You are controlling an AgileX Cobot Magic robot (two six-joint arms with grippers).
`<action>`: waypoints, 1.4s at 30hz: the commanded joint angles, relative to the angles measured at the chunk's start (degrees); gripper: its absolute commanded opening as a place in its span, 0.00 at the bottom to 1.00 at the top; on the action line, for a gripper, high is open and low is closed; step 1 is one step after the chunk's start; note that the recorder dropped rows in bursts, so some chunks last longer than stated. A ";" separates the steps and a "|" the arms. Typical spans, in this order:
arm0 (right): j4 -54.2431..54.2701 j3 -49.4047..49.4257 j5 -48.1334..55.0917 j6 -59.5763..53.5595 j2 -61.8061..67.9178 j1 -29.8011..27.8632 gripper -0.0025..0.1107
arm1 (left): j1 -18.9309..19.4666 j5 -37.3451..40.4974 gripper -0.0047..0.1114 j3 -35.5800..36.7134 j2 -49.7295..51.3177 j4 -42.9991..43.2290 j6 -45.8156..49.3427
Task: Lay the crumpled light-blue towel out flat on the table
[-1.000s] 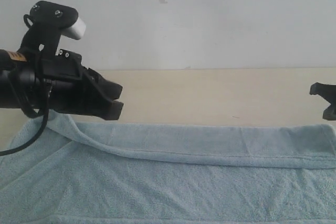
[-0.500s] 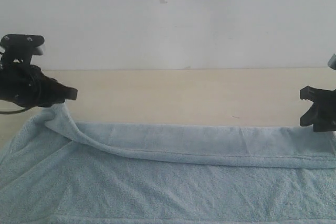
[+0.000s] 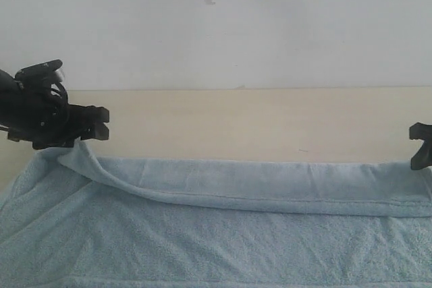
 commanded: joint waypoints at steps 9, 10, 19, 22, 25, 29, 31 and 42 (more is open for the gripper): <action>18.05 0.18 17.76 -17.02 3.13 0.71 0.02 | 0.30 3.10 0.60 -0.29 1.25 -8.26 0.21; 22.34 0.18 18.70 -20.83 3.08 0.71 0.02 | 0.30 3.27 0.60 -0.29 1.25 -8.26 0.21; 34.62 -0.05 2.14 -25.04 2.94 -0.53 0.02 | 0.30 2.36 0.60 -0.29 1.12 -8.26 0.21; 34.92 -0.56 -4.28 -25.04 3.53 -0.53 0.02 | 0.30 2.13 0.60 -0.29 0.75 -8.26 0.21; 35.96 -1.83 -7.06 -25.04 5.14 -0.53 0.02 | 0.30 2.03 0.60 -0.29 -0.08 -8.26 0.21; 37.57 -3.37 -5.54 -21.47 7.68 -0.53 0.02 | 0.30 1.14 0.60 -0.29 -2.27 -8.16 1.30; 38.77 -3.78 -3.51 -20.88 8.70 -0.53 0.02 | 0.30 1.02 0.60 -0.29 -3.55 -8.03 2.77; 39.02 -4.59 5.56 -21.13 9.44 -0.53 0.02 | 0.30 14.09 0.60 0.50 -6.84 -2.88 10.53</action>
